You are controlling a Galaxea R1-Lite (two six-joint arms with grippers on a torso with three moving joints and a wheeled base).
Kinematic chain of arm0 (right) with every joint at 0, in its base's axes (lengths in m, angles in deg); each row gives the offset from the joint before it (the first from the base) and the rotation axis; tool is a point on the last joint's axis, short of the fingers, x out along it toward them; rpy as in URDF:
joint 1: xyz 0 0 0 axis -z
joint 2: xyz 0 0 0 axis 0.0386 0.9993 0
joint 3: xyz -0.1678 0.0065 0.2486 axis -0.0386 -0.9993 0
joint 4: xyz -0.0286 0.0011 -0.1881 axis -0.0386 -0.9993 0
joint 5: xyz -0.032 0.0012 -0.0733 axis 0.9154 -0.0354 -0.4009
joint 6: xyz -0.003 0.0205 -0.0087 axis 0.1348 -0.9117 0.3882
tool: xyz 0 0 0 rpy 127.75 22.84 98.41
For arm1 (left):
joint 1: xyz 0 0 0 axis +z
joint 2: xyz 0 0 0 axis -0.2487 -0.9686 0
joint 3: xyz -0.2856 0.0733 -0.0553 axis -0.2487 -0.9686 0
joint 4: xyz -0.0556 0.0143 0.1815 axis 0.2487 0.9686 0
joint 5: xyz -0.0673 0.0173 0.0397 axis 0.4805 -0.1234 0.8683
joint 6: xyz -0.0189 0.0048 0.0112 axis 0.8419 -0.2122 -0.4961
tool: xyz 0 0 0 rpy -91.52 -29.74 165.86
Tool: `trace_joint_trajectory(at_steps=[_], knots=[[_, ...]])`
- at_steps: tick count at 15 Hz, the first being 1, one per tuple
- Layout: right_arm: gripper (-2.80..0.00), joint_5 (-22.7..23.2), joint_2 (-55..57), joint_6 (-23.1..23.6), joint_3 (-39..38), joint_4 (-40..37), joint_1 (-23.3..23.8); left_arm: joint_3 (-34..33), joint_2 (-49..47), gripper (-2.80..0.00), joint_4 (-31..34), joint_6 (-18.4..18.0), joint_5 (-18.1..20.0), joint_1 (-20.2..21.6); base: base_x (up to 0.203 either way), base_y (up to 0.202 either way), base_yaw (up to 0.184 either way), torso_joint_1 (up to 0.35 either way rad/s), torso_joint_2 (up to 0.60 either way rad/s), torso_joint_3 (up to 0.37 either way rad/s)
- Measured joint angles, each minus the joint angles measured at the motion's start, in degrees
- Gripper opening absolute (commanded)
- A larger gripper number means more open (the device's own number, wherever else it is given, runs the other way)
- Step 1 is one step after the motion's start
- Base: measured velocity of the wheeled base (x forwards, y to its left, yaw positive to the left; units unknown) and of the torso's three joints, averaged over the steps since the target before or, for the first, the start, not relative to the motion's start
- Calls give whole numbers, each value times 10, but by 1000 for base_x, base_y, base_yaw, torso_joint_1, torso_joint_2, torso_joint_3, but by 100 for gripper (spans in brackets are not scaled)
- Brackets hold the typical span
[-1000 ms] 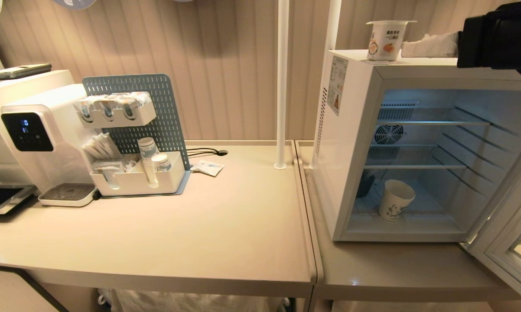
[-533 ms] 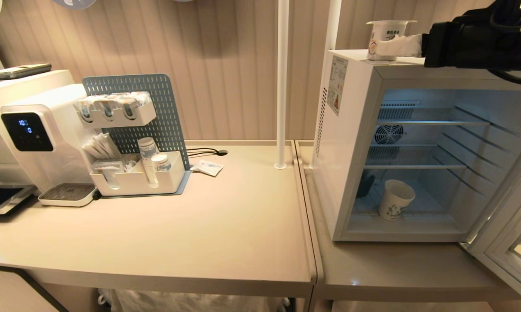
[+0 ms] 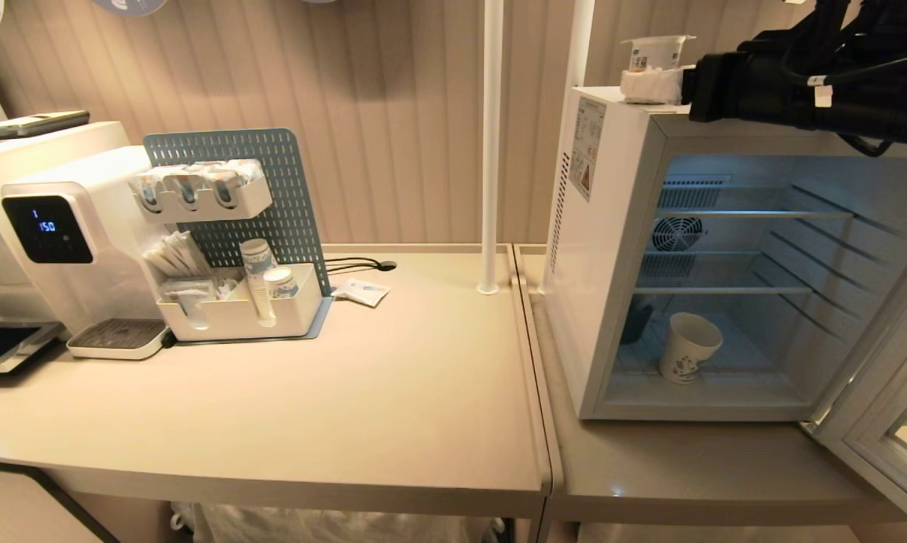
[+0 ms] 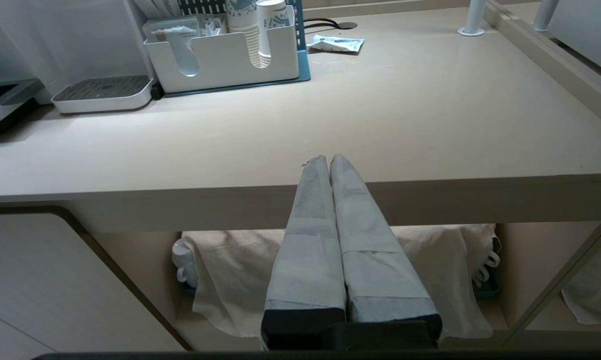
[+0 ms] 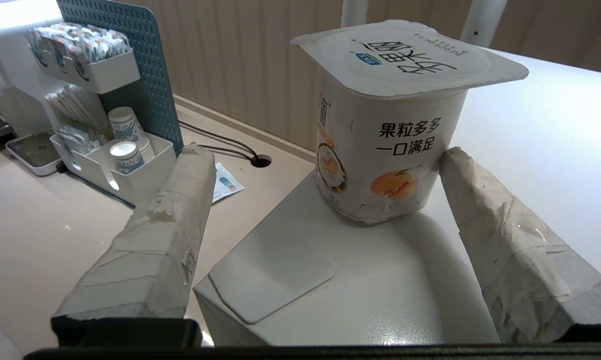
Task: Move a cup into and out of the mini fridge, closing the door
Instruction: Put the yoghurt in the freezer
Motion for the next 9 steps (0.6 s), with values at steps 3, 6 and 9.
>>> trace_joint_trajectory(at_steps=[3,6,9], knots=[[0,0,1,27,-5,1,10,0,0,-280,0,0,0,0,0,0,0,0,0,0],[0,-1,-1,54,-7,1,26,0,0,-280,0,0,0,0,0,0,0,0,0,0],[0,-2,-4,61,-7,-2,31,0,0,-280,0,0,0,0,0,0,0,0,0,0]])
